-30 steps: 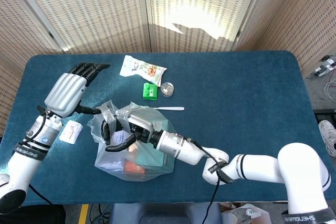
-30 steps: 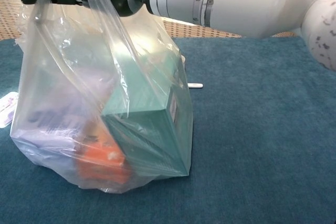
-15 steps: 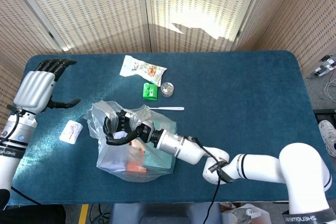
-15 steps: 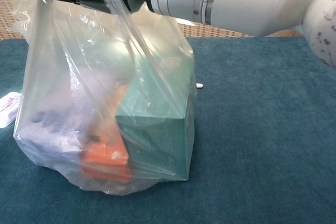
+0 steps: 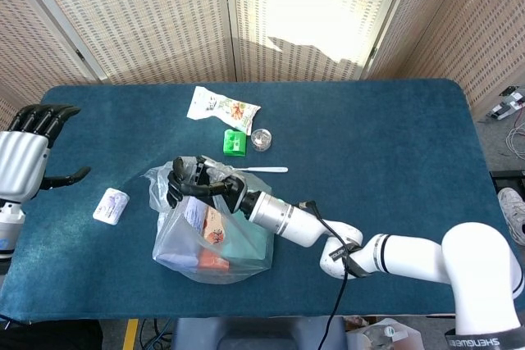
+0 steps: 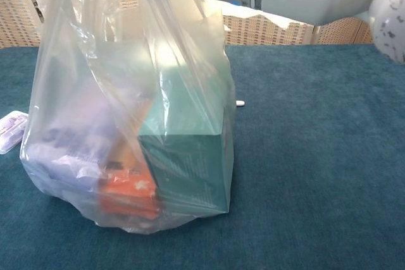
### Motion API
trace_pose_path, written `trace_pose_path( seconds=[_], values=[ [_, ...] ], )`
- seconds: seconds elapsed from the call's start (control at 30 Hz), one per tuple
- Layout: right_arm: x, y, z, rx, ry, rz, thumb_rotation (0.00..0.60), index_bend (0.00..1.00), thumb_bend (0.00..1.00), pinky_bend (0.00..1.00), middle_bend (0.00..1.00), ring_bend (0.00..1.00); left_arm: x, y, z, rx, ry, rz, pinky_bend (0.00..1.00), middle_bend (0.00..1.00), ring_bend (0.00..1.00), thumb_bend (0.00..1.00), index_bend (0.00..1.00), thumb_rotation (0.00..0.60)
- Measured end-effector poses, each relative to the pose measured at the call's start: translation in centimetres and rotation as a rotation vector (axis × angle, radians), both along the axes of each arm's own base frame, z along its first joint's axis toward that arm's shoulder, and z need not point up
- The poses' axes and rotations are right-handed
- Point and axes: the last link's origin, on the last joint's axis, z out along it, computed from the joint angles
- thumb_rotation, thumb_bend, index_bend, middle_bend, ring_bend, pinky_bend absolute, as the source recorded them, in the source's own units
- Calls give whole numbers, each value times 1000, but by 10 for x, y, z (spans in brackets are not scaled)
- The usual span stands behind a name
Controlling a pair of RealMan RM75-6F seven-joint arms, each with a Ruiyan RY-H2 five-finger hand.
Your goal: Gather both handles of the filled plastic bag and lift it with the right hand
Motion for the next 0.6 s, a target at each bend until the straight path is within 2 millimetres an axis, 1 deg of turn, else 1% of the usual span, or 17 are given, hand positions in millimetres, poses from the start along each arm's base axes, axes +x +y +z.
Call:
trace_pose_path(
  seconds=[0.13,0.27,0.6],
  values=[
    [2,-9,10,19,-35,-34,600,661,214,620,711,638,-10,-12,-2,21,25,3,104,164,133,115,173,600],
    [8,-13,19,25,-60,-52,600,685,216,658,725,662,-22,-22,-6,27,43,21,104,164,133,115,173,600],
    [23,-14,40,7,-100,-30,600,696,217,658,733,665,-43,-28,-15,6,51,83,104,164,133,116,173,600]
  ],
)
